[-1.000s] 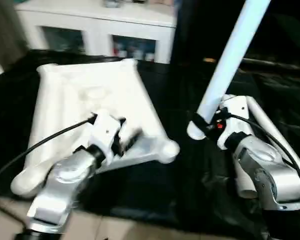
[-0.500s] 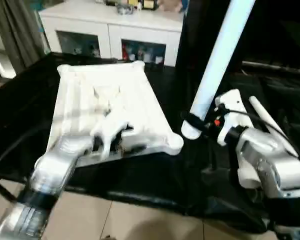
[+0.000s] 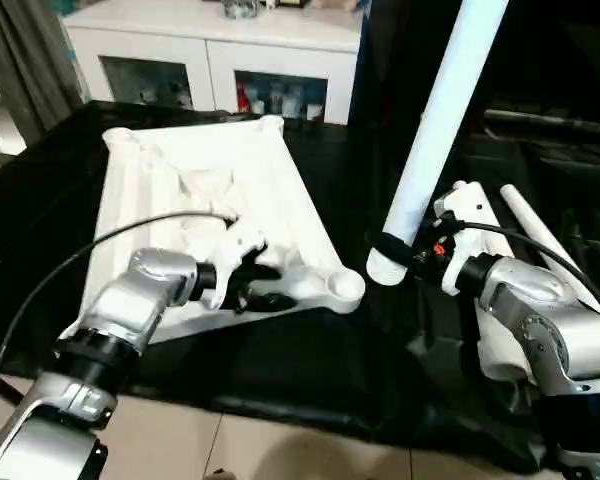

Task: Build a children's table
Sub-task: Insert table leg to table base

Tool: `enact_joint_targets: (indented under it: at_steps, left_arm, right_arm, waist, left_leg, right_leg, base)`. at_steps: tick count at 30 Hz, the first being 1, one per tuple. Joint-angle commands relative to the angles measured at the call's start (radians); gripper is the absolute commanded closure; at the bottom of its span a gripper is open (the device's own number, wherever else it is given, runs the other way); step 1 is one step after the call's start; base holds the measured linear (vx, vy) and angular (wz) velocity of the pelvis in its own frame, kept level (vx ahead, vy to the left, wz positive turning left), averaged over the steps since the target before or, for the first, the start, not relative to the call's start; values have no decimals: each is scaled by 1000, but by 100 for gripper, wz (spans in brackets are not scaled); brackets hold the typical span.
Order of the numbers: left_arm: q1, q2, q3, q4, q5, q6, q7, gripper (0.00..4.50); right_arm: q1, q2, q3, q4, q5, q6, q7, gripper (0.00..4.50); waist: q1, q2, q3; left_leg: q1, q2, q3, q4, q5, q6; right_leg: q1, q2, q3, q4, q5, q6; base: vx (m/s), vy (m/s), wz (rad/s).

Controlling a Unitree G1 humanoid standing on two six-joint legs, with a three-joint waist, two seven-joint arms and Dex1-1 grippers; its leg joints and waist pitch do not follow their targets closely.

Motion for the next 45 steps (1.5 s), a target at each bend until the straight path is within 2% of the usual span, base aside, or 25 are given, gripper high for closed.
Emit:
enact_joint_targets:
  at_steps: [1,3,4,5,7,8,10,12,15,17,24,27,33,35,38,39,40,42,43,45]
  left_arm:
    - [-11,12,-26,0,19,-7,-12,162]
    - [-6,14,-33,-5,19,7,-22,184]
    - [-1,13,-32,-6,20,12,-26,184]
    - [0,12,-33,2,29,7,-23,199]
    - [2,12,-35,13,44,-5,-19,206]
    - [1,12,-33,27,52,-18,-17,223]
    - [1,12,-30,31,52,-22,-18,231]
    - [0,22,-24,24,46,-19,-28,245]
    - [6,32,-23,12,47,-14,-40,271]
    - [16,42,-30,4,58,-16,-54,286]
    - [28,47,-30,-1,64,-18,-57,329]
    - [27,43,-24,5,67,-28,-53,367]
    - [27,27,-6,18,57,-67,-50,407]
    - [31,20,-4,15,55,-74,-45,424]
    - [47,7,2,-6,48,-75,-32,446]
    - [51,3,6,-8,44,-76,-27,446]
    - [51,3,6,-8,44,-76,-27,450]
    - [61,-11,21,-19,35,-84,-15,450]
    - [66,-14,23,-24,32,-82,-15,450]
    - [71,-15,23,-30,32,-85,-15,450]
  right_arm:
    - [0,-9,2,-19,7,9,8,257]
    - [1,-10,3,-18,8,9,9,257]
    - [3,-10,3,-18,7,8,10,257]
    - [2,-10,3,-15,5,7,11,257]
    - [1,-10,4,-14,4,7,11,257]
    - [-1,-9,4,-15,5,8,10,257]
    - [-1,-8,5,-16,5,9,9,257]
    - [2,-6,7,-21,7,13,10,257]
    - [4,-3,9,-23,9,15,10,257]
    - [3,2,11,-20,8,13,10,257]
    - [-6,20,12,-11,14,15,8,257]
    - [-10,32,12,-2,20,15,9,258]
    - [-19,82,-17,33,83,60,12,259]
    - [-29,96,-13,77,87,66,22,259]
    - [-49,103,16,155,59,31,48,259]
    - [-55,105,20,171,51,20,50,259]
    - [-55,105,20,171,51,20,50,259]
    - [-86,115,16,227,39,-8,48,259]
    - [-101,120,12,249,38,-15,44,259]
    - [-115,122,8,274,39,-22,43,259]
  waist:
    - [7,8,-83]
    - [12,9,-89]
    - [14,9,-88]
    - [15,8,-83]
    - [17,10,-79]
    - [16,12,-73]
    - [16,11,-70]
    - [14,8,-64]
    - [15,10,-62]
    - [16,10,-63]
    - [19,12,-66]
    - [21,11,-66]
    - [18,17,-66]
    - [19,14,-66]
    - [18,12,-65]
    - [18,7,-65]
    - [19,8,-67]
    - [16,3,-68]
    - [13,7,-66]
    - [13,4,-65]
  left_leg:
    - [-4,31,-3,-75,-32,10]
    - [-6,25,3,-63,50,44]
    - [-7,26,3,-64,49,52]
    - [-8,27,5,-66,19,60]
    - [-6,32,5,-71,-31,53]
    - [-2,35,5,-77,-84,35]
    - [1,37,6,-80,-122,20]
    - [1,37,5,-86,-169,-5]
    - [4,37,5,-88,-195,-16]
    - [2,37,4,-90,-192,-18]
    - [-2,38,3,-92,-178,-22]
    - [-4,37,3,-91,-165,-21]
    - [-1,39,2,-94,-191,-23]
    - [-2,39,3,-93,-189,-27]
    - [-3,38,3,-94,-196,-29]
    - [-5,39,4,-93,-179,-26]
    - [-7,39,3,-93,-170,-26]
    - [-8,37,6,-90,-143,-17]
    - [-8,37,6,-91,-147,-17]
    - [-7,36,8,-90,-149,-12]
  right_leg:
    - [60,-67,35,-47,4,-224]
    - [57,-60,32,-31,195,-272]
    - [58,-61,31,-30,208,-280]
    - [58,-64,31,-35,188,-287]
    - [60,-69,30,-42,107,-281]
    - [58,-71,29,-52,9,-266]
    - [55,-71,29,-60,-59,-254]
    - [54,-72,30,-68,-168,-225]
    - [48,-73,32,-77,-254,-195]
    - [47,-72,31,-78,-276,-179]
    - [47,-71,26,-75,-248,-181]
    - [48,-70,26,-72,-217,-188]
    - [46,-71,26,-75,-231,-195]
    - [46,-73,27,-74,-220,-199]
    - [46,-74,25,-75,-251,-200]
    - [49,-75,27,-75,-237,-197]
    - [50,-76,26,-71,-227,-198]
    - [49,-74,26,-70,-205,-197]
    - [49,-75,25,-72,-222,-200]
    - [48,-74,26,-74,-245,-197]
  base:
    - [60,-6,-1]
    - [58,0,2]
    - [50,3,3]
    - [0,0,0]
    - [0,0,0]
    - [0,0,0]
    - [0,0,0]
    - [0,0,0]
    - [0,0,0]
    - [0,0,0]
    - [0,0,0]
    - [0,0,0]
    - [0,0,0]
    - [0,0,0]
    - [0,0,0]
    - [0,0,0]
    - [0,0,0]
    - [0,0,0]
    - [0,0,0]
    - [0,0,0]
